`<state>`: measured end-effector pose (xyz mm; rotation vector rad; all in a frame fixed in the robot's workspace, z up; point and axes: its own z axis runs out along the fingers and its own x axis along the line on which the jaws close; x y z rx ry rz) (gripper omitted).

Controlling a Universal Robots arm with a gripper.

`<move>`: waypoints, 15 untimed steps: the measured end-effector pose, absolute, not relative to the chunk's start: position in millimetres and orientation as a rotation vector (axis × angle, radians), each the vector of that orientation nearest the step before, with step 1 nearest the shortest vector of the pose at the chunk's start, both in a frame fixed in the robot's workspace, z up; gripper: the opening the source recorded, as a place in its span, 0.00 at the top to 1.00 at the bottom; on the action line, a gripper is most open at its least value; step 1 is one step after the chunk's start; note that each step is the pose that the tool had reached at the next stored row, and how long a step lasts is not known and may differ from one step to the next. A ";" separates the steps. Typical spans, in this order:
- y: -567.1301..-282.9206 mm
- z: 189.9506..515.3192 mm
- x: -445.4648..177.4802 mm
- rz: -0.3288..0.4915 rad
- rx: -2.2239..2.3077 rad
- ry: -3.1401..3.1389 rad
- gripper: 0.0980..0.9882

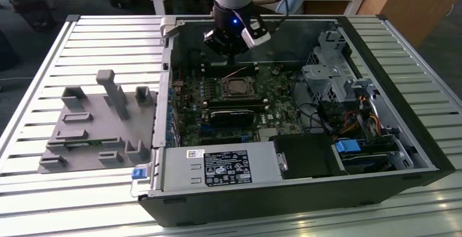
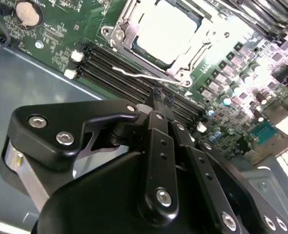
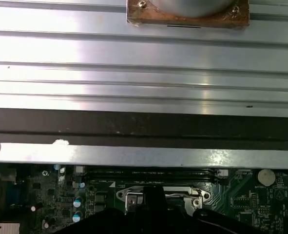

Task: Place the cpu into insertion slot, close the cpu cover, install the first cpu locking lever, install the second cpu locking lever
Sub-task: 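Install the first cpu locking lever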

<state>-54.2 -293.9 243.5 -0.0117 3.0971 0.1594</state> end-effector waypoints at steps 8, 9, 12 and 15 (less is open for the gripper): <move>-293.8 234.9 -41.9 0.159 -0.012 3.097 0.97; -293.7 234.0 -41.4 0.159 -0.012 3.097 0.97; -293.5 231.2 -39.4 0.159 -0.012 3.097 0.97; -293.3 229.4 -38.2 0.159 -0.012 3.097 0.97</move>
